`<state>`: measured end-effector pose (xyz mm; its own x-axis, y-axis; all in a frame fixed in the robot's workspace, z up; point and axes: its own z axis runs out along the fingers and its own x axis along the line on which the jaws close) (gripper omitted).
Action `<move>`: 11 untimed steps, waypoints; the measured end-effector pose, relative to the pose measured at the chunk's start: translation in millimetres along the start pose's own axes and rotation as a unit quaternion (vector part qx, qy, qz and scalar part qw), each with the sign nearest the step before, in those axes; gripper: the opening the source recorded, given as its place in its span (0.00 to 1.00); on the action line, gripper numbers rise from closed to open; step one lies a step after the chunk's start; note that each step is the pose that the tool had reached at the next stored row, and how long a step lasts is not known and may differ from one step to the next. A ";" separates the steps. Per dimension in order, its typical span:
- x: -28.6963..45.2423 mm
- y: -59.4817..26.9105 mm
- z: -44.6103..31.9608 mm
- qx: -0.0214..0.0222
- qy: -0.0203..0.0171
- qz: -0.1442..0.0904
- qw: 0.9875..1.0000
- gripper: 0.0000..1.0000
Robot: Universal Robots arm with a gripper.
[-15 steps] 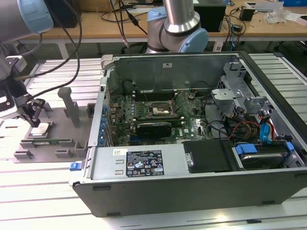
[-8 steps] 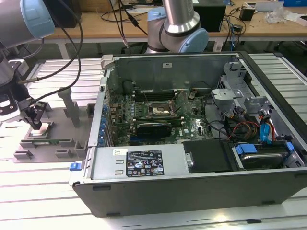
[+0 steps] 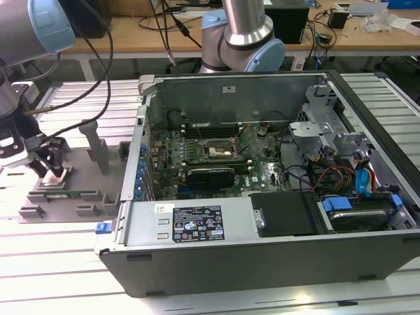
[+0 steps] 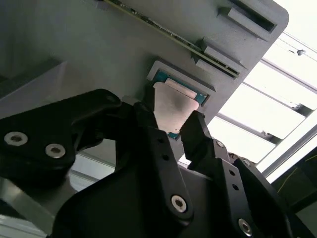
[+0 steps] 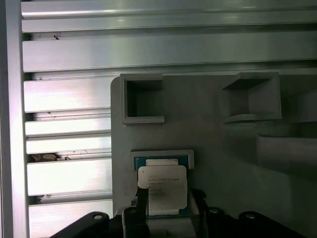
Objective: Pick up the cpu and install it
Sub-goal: 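Pick up the cpu and move it towards the insertion slot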
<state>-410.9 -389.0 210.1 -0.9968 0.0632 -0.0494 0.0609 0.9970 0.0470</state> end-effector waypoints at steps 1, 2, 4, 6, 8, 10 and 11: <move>0.0 0.0 0.0 0.000 0.000 0.000 1.000 0.60; 0.0 0.0 0.0 0.000 0.000 0.000 1.000 0.60; 0.0 0.0 0.0 0.000 0.000 0.000 1.000 0.66; 0.0 0.0 0.1 0.000 0.000 0.000 1.000 0.66; 0.1 0.0 1.0 0.000 0.000 -0.004 1.000 0.66; 0.2 -0.1 3.0 0.000 0.000 -0.009 1.000 0.66; 0.3 -0.2 5.5 -0.001 0.001 -0.011 1.000 0.66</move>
<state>-410.9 -389.0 204.6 -0.9979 0.0412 -0.0491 0.0389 0.9981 0.0470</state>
